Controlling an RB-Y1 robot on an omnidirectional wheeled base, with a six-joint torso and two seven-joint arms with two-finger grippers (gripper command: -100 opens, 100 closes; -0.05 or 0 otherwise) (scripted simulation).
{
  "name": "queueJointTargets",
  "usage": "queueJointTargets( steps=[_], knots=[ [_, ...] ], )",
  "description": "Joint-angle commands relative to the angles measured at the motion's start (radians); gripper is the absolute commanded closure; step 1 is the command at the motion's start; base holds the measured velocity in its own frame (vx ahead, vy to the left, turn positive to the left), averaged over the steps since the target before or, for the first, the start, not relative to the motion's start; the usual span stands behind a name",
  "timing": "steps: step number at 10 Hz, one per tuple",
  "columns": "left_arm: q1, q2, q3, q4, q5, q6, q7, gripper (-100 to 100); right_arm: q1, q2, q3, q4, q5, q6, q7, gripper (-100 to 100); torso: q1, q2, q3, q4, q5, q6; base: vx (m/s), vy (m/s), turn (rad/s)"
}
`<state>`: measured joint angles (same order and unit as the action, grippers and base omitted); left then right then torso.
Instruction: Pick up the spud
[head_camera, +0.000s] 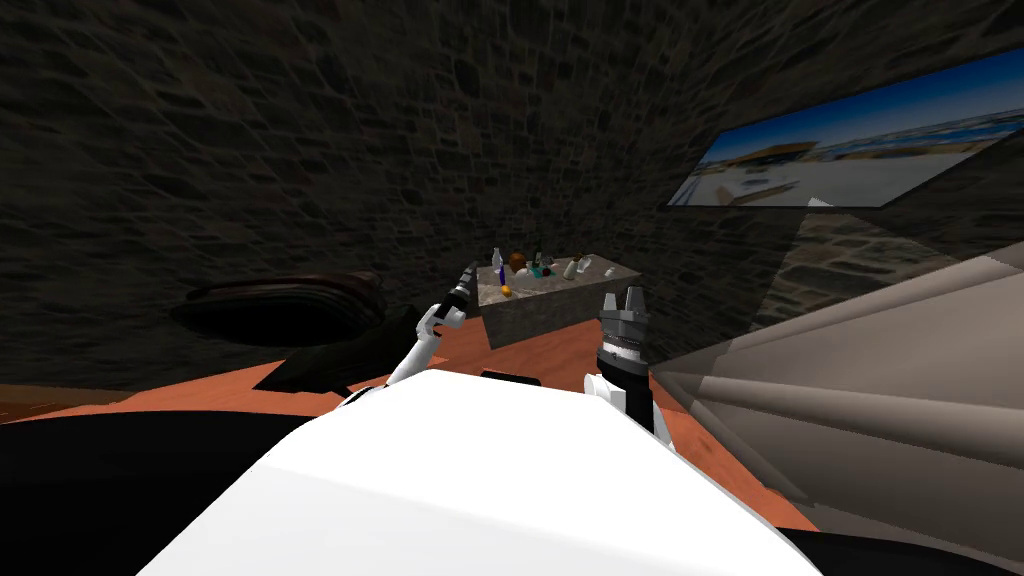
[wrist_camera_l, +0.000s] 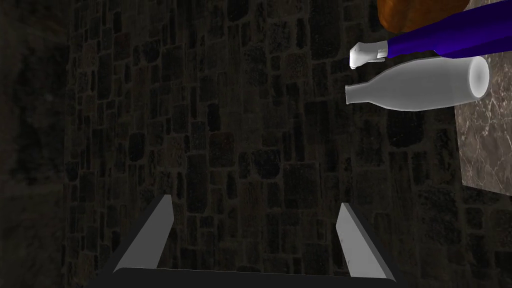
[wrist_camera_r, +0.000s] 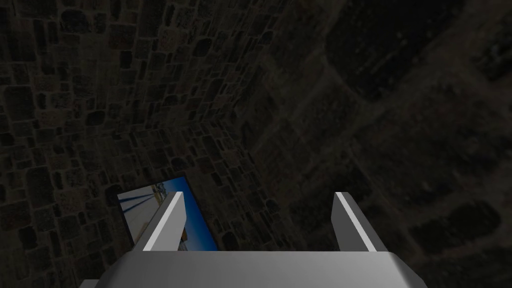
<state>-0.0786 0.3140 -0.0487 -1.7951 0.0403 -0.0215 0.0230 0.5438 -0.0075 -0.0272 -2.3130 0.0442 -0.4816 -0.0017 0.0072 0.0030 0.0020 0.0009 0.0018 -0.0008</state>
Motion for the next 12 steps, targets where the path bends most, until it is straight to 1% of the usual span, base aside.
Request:
queueJointTargets(
  steps=[1,2,3,4,5,6,7,8,9,10,11,12],
  knots=[
    [-0.050,0.016,-0.007,0.050,0.028,0.050,-0.018,-100,0.000,0.000,0.000,0.000,0.000,0.000,0.000,0,0.000,0.000,0.000,0.000,0.000,0.000,-0.052,0.090,-0.168],
    [-0.063,0.016,-0.007,0.052,0.028,0.077,-0.018,-100,0.000,0.000,0.000,0.000,0.000,0.000,0.000,0,0.000,-0.001,-0.001,0.000,0.000,0.001,-0.042,0.075,-0.103],
    [-0.101,0.029,-0.014,0.095,0.054,0.105,-0.034,-100,0.000,0.000,0.000,0.000,0.000,0.000,0.000,0,0.000,-0.002,-0.001,-0.001,0.000,0.000,-0.066,0.099,-0.164],
    [-0.112,0.029,-0.014,0.095,0.054,0.128,-0.034,-100,0.000,0.000,0.000,0.000,0.000,0.000,0.000,0,0.001,-0.001,-0.001,0.000,0.000,0.001,-0.067,0.092,-0.111],
    [-0.112,0.029,-0.014,0.095,0.054,0.140,-0.034,-100,0.000,0.000,0.000,0.000,0.000,0.000,0.000,0,0.001,-0.001,-0.001,0.000,0.000,0.000,-0.031,0.034,0.004],
    [-0.159,0.041,-0.021,0.140,0.081,0.178,-0.051,-100,0.000,0.000,0.000,0.000,0.000,0.000,0.000,0,-0.003,-0.003,-0.001,-0.001,0.000,0.000,-0.048,0.047,-0.172],
    [-0.160,0.041,-0.021,0.140,0.081,0.199,-0.051,-100,0.000,0.000,0.000,0.000,0.000,0.000,0.000,0,-0.002,-0.002,-0.002,-0.001,-0.001,0.001,-0.049,0.064,-0.136],
    [-0.200,0.052,-0.028,0.180,0.111,0.230,-0.068,-100,0.000,0.000,0.000,0.000,0.000,0.000,0.000,0,-0.002,-0.002,-0.001,-0.001,0.000,0.000,-0.057,0.084,-0.170],
    [-0.207,0.052,-0.028,0.185,0.111,0.259,-0.068,-100,0.000,0.000,0.000,0.000,0.000,0.000,0.000,0,0.000,-0.002,-0.001,-0.001,0.000,0.000,-0.048,0.082,-0.097],
    [-0.247,0.062,-0.035,0.227,0.142,0.286,-0.086,-100,0.000,0.000,0.000,0.000,0.000,0.000,0.000,0,0.000,-0.002,-0.001,-0.001,0.000,0.000,-0.041,0.106,-0.196],
    [-0.253,0.062,-0.035,0.230,0.142,0.316,-0.086,-100,0.000,0.000,0.000,0.000,0.000,0.000,0.000,0,0.001,-0.003,-0.002,-0.001,0.000,0.000,-0.030,0.089,-0.101],
    [-0.299,0.070,-0.042,0.276,0.174,0.341,-0.105,-100,0.000,0.000,0.000,0.000,0.000,0.000,0.000,0,0.001,-0.004,-0.002,-0.001,0.000,0.000,-0.029,0.077,-0.178]
  ],
)
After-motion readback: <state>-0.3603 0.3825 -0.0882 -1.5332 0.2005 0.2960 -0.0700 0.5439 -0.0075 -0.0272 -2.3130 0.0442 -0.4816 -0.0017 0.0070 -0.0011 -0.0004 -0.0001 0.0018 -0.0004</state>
